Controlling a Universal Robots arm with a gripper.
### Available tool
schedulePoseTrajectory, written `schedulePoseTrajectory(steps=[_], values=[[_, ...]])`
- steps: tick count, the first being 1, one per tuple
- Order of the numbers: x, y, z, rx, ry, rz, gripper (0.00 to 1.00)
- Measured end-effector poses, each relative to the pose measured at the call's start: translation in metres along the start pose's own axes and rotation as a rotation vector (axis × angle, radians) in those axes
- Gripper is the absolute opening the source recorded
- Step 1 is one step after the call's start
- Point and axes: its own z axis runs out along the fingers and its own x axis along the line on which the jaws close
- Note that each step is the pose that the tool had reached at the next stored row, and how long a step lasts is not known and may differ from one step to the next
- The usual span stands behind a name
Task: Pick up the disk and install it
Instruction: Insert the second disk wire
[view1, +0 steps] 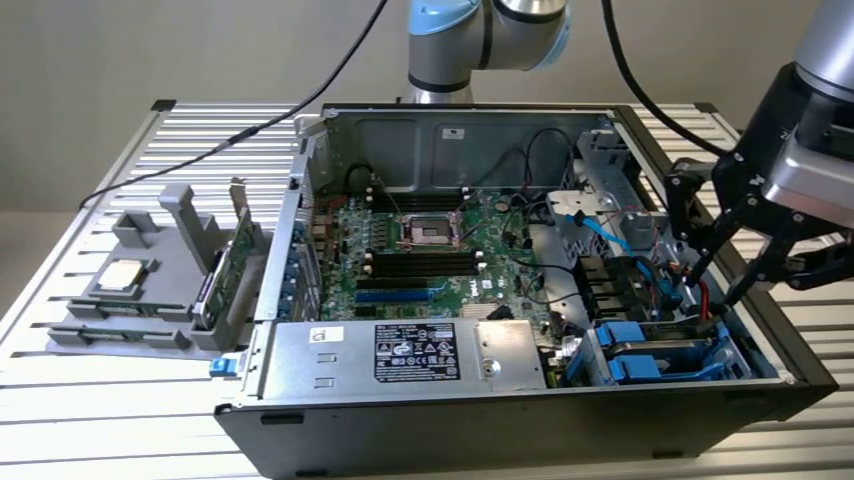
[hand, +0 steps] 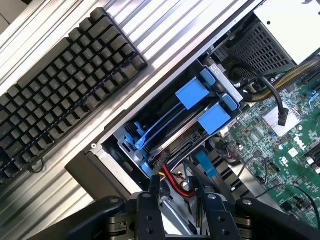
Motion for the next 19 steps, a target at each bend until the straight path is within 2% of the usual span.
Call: schedulePoseTrajectory(steps=[7,14,19], values=[[0.001,0.0002,0.0000,0.0172,-0.0160,0.044,0.37],[0.006,0.0044,0.0002,0.0242,-0.0229,0.061,0.37],[0.013,0.0105,0.0004,0.0357,-0.0341,0.062,0.37]])
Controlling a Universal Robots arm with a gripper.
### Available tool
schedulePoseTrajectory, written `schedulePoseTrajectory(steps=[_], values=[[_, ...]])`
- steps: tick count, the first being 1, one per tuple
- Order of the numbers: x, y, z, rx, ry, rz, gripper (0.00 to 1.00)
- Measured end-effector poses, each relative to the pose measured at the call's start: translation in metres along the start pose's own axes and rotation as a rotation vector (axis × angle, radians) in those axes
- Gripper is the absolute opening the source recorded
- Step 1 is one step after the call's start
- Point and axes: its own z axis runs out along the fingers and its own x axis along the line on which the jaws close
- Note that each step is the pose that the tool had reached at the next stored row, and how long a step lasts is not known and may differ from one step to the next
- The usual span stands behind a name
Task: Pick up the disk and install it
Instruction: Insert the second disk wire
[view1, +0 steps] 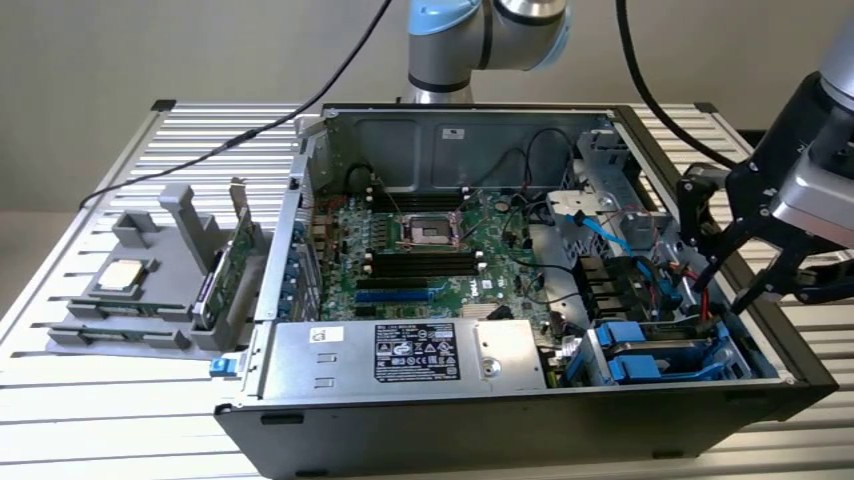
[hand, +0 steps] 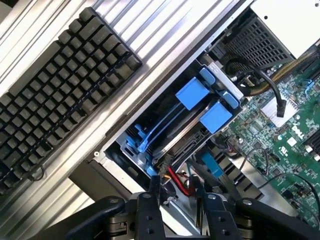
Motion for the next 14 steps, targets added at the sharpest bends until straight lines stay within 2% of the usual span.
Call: schedulePoseTrajectory(steps=[3,5,14], values=[[0.005,0.0046,-0.0002,0.0085,-0.0087,0.001,0.37],[0.008,0.0071,-0.0003,0.0163,-0.0168,0.002,0.37],[0.012,0.0115,-0.0005,0.0365,-0.0360,0.029,0.37]])
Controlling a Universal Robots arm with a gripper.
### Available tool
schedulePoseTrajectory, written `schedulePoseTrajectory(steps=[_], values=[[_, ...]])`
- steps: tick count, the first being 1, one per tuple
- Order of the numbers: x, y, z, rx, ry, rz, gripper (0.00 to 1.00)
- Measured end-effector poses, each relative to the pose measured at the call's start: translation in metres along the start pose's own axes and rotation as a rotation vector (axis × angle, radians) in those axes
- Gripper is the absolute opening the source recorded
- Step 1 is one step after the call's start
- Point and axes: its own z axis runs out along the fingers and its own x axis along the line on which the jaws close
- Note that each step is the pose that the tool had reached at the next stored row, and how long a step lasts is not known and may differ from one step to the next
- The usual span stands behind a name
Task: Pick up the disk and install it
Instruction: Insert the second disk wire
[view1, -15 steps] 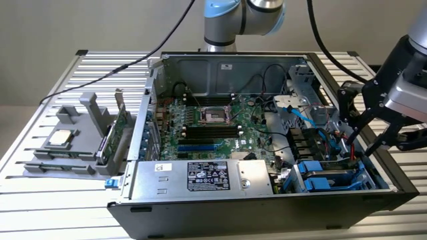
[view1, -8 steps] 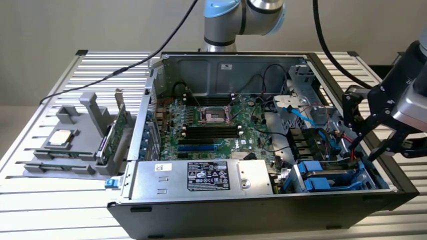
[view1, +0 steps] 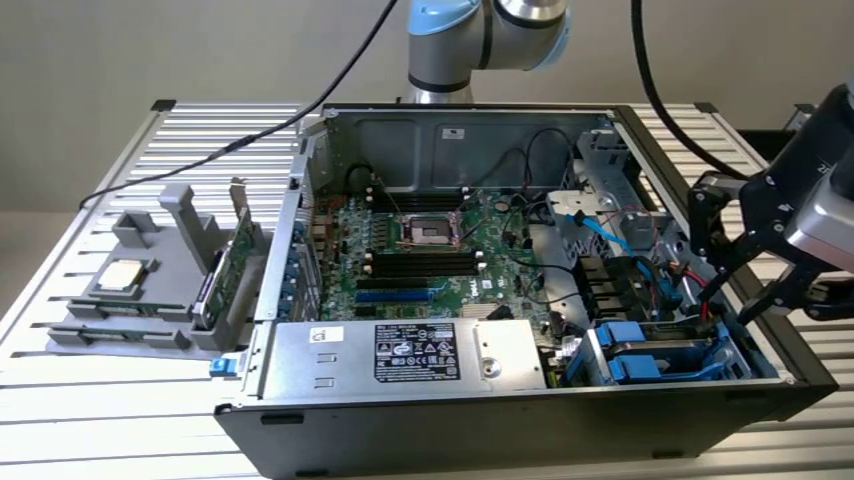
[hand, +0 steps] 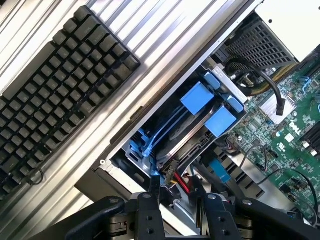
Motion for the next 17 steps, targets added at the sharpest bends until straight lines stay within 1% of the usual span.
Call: schedulePoseTrajectory(steps=[3,6,8,10,15,17], values=[[0.0019,0.0017,-0.0002,0.0074,-0.0074,0.006,0.37],[0.0033,0.0030,-0.0003,0.0160,-0.0165,0.006,0.37],[0.0032,0.0030,-0.0004,0.0184,-0.0200,-0.010,0.37],[0.0032,0.0031,-0.0003,0.0204,-0.0233,-0.037,0.37],[0.0032,0.0031,-0.0004,0.0256,-0.0290,-0.102,0.37],[0.0042,0.0038,-0.0003,0.0306,-0.0316,-0.109,0.37]])
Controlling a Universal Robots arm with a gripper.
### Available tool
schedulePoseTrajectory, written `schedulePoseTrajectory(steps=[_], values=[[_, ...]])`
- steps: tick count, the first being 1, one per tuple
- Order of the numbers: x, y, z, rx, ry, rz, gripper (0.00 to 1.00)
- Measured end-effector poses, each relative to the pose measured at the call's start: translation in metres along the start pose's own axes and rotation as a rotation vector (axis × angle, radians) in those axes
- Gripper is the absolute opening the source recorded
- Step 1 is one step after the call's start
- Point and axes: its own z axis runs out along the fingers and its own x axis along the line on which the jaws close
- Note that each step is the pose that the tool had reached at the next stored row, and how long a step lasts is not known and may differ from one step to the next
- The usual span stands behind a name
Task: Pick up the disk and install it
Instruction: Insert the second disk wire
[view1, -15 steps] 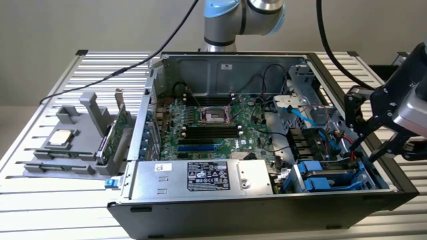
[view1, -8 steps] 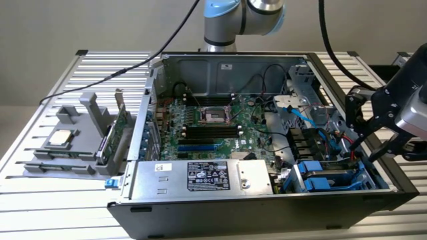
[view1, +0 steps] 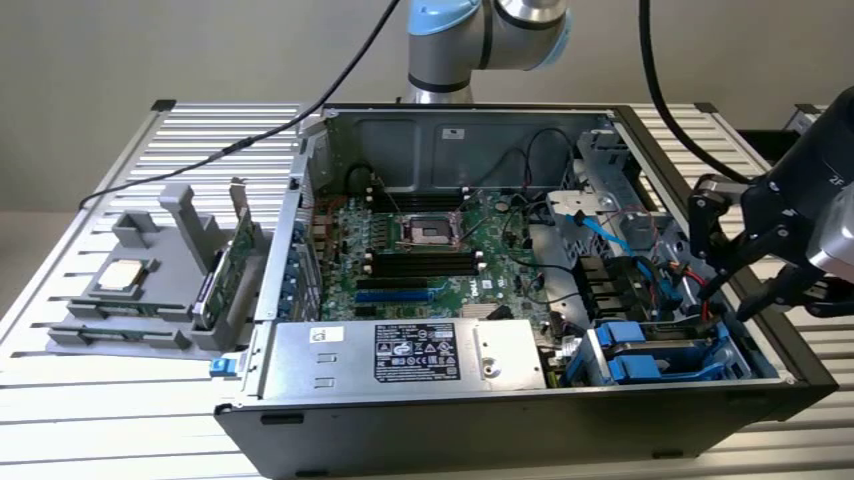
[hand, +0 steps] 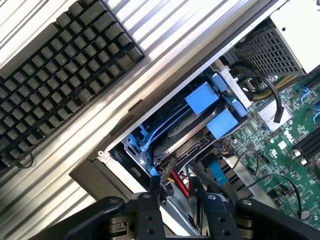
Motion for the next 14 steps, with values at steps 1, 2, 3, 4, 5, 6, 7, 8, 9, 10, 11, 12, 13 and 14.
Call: schedulePoseTrajectory(steps=[1,2,3,4,5,6,7,8,9,10,11,12,13,14], values=[[0.0008,0.0008,-0.0002,0.0048,-0.0030,0.000,0.37],[0.0013,0.0015,-0.0003,0.0101,-0.0060,0.000,0.37],[0.0020,0.0023,-0.0005,0.0150,-0.0091,0.001,0.37],[0.0031,0.0035,-0.0007,0.0208,-0.0131,0.001,0.37],[0.0038,0.0044,-0.0008,0.0263,-0.0171,0.002,0.37],[0.0042,0.0047,-0.0009,0.0311,-0.0203,0.003,0.37],[0.0045,0.0050,-0.0010,0.0356,-0.0230,0.006,0.37],[0.0048,0.0051,-0.0010,0.0398,-0.0254,0.009,0.37],[0.0050,0.0051,-0.0010,0.0439,-0.0276,0.013,0.37],[0.0051,0.0051,-0.0010,0.0475,-0.0294,0.017,0.37],[0.0052,0.0051,-0.0010,0.0505,-0.0306,0.023,0.37],[0.0053,0.0050,-0.0011,0.0524,-0.0310,0.029,0.37],[0.0053,0.0049,-0.0011,0.0541,-0.0309,0.036,0.37],[0.0053,0.0050,-0.0010,0.0554,-0.0302,0.044,0.37]])
